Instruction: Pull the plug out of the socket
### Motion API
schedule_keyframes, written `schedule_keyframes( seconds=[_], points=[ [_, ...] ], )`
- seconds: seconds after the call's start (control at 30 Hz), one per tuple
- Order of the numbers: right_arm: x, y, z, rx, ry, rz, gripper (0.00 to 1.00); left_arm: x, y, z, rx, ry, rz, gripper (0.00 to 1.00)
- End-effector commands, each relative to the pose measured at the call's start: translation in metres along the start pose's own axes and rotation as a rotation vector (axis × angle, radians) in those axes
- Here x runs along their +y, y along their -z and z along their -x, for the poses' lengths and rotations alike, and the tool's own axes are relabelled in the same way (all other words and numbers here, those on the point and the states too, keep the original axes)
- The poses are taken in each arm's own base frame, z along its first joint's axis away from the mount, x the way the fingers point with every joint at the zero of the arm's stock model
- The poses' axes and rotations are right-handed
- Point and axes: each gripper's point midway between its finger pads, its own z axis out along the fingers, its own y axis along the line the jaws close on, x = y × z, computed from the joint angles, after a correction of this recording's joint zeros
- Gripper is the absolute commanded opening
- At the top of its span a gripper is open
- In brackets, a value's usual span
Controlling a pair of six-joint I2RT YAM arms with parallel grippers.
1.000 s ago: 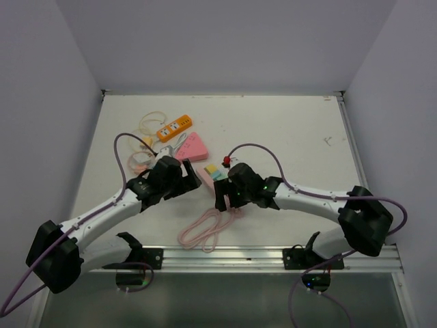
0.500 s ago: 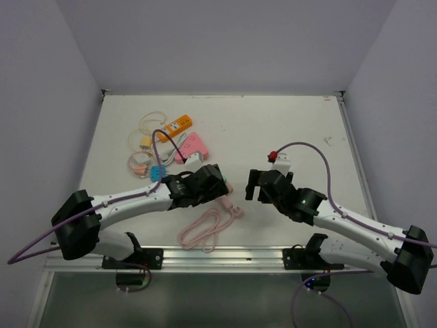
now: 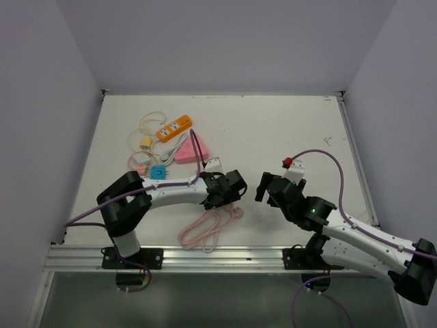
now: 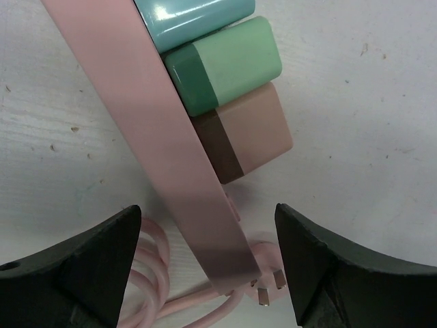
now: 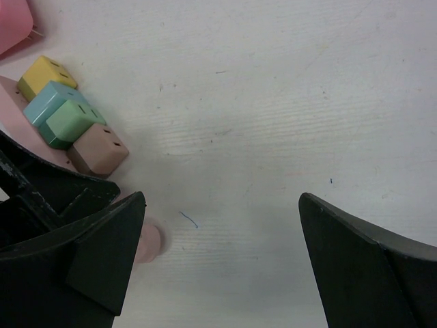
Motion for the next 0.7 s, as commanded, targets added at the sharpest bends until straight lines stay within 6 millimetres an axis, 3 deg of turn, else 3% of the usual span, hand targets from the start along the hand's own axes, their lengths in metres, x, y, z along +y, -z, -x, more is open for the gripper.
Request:
schedule_keyframes(
  seconds=[0.0, 0.33, 0.43, 0.53, 0.57, 0.63, 0.67],
  points=[
    [-0.002, -0.003, 0.008, -0.048, -0.045, -0.015, 0.99, -0.004, 0.0, 0.002, -0.029, -0.008, 0.031, 0.82],
    [0.001, -0.006, 0.003, -0.033, -0.037, -0.002, 0.99, 0.002, -0.002, -0.013, -0.004, -0.029, 0.061, 0.66],
    [0.002, -0.007, 0.002, -0.03, -0.036, 0.003, 0.99, 0.002, 0.001, -0.012, -0.005, -0.032, 0.054, 0.55],
    [0.005, -0.006, 0.001, -0.019, -0.037, 0.02, 0.99, 0.001, 0.005, -0.01, -0.013, -0.027, 0.027, 0.37],
    [0.007, -0.005, 0.002, -0.019, -0.041, 0.027, 0.99, 0.004, 0.005, -0.01, -0.014, -0.032, 0.025, 0.26],
    [0.013, -0.004, 0.001, -0.006, -0.043, 0.06, 0.99, 0.002, 0.012, -0.003, -0.037, -0.042, -0.007, 0.17],
    [0.016, -0.003, 0.0, 0.001, -0.036, 0.079, 0.99, 0.001, 0.013, -0.001, -0.048, -0.048, -0.025, 0.08]
  ],
)
